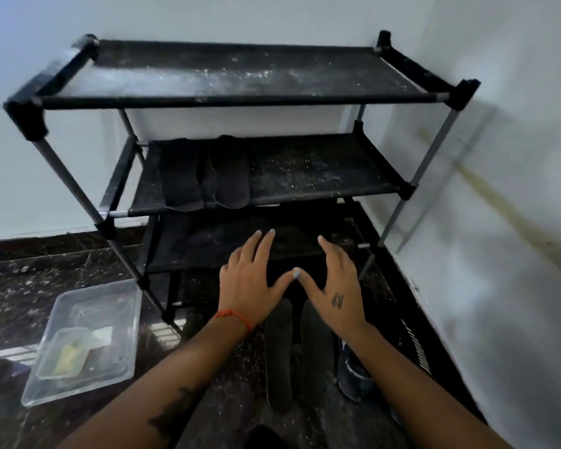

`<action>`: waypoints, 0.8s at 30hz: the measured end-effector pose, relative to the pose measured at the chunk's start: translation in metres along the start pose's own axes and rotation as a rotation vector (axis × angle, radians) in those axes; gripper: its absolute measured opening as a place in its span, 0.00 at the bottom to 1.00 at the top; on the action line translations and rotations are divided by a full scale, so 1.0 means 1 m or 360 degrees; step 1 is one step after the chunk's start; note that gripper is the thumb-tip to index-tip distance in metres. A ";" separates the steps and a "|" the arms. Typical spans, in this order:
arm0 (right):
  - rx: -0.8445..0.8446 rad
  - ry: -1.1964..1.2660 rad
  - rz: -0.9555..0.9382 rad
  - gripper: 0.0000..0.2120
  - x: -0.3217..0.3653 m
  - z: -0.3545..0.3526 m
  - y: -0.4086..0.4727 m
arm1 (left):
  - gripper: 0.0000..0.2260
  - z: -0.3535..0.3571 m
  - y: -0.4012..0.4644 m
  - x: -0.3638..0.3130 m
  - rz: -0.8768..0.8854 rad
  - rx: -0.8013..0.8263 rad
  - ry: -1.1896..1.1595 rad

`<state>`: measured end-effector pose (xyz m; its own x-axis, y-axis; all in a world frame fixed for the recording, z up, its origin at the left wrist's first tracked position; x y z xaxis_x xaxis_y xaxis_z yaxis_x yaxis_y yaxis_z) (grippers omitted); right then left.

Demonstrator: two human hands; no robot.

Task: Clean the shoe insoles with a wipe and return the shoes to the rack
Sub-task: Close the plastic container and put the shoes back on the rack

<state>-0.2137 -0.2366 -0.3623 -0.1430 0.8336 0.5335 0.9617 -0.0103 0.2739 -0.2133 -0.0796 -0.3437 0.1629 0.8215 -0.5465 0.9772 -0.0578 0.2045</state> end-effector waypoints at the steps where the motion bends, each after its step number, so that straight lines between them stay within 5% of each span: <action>1: 0.0033 -0.0038 0.0044 0.39 -0.011 0.008 -0.008 | 0.38 0.013 -0.004 0.005 -0.0015 0.0073 0.0041; 14: 0.0651 -0.0234 0.0690 0.36 -0.125 0.141 -0.084 | 0.38 0.175 -0.058 0.087 -0.0645 0.0725 0.0101; 24: 0.0881 -0.0628 0.0971 0.37 -0.143 0.195 -0.103 | 0.31 0.236 -0.076 0.122 -0.1233 0.0821 -0.0076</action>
<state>-0.2463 -0.2473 -0.6228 0.4193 0.9000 0.1195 0.8336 -0.3295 -0.4434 -0.2352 -0.1086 -0.6175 -0.5657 0.7128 -0.4146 0.7535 0.2425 -0.6111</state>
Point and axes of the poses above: each hand's wrist, its own y-axis towards the middle knuckle, its own z-axis out of the palm, x = y × z, the point moved 2 cm from there along y, towards the middle knuckle, and after that the axes turned 9 degrees about -y, right-handed, at the moved point
